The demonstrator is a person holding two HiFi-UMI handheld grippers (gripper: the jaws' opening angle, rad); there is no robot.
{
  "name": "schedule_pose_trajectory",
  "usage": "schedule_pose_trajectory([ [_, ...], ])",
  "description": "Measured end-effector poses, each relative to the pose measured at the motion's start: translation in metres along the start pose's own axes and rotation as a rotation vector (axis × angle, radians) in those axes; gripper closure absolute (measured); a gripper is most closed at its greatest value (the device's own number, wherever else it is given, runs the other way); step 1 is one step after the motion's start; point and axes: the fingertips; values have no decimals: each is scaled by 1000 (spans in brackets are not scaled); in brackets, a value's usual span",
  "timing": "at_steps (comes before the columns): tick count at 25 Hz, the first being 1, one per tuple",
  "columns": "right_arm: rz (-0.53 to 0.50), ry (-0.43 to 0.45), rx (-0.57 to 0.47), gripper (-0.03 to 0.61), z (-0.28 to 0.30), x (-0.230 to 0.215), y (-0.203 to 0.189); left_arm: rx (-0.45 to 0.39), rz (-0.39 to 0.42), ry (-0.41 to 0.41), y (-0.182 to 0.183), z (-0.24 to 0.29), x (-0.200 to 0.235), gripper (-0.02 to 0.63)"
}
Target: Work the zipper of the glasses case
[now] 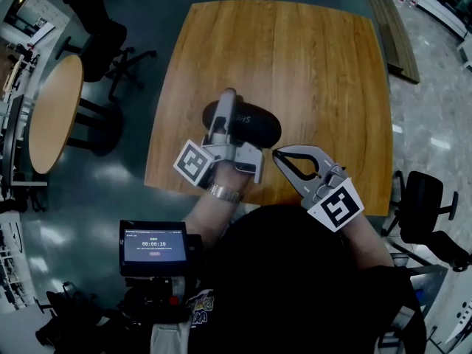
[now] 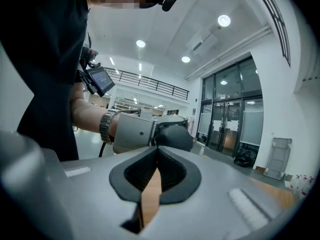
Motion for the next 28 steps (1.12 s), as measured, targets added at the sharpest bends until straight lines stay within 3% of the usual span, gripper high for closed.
schedule_pose_trajectory([
  [4,59,2,-31,574,4,4,-5,2,20,35,-8,0,7,371],
  [10,71,-35,-27,572,4,2,-8,23,32,44,-11,4,10,371],
  [14,91,-127,-49,563,-2,-3,-6,50,93,-2,-14,6,1,371],
  [17,140,-237,-61,406,-17,-17,-5,54,171,-28,-15,8,-4,371],
  [19,130,-255,-38,397,-20,-25,-4,80,190,-35,-24,11,-3,371],
  [24,138,-247,30,288,-7,-44,0,163,197,-58,-34,18,-7,370],
  [26,145,-209,62,245,-1,-46,0,223,225,-79,-40,20,-12,368],
  [28,149,-152,89,261,7,-43,-3,280,265,-88,-48,19,-13,367],
])
Point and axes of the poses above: the fingertips, and each gripper's own axes: z forward along the fingers, x to its left, y out of its top, and after that the axes turned 15 degrees about y, right-handed
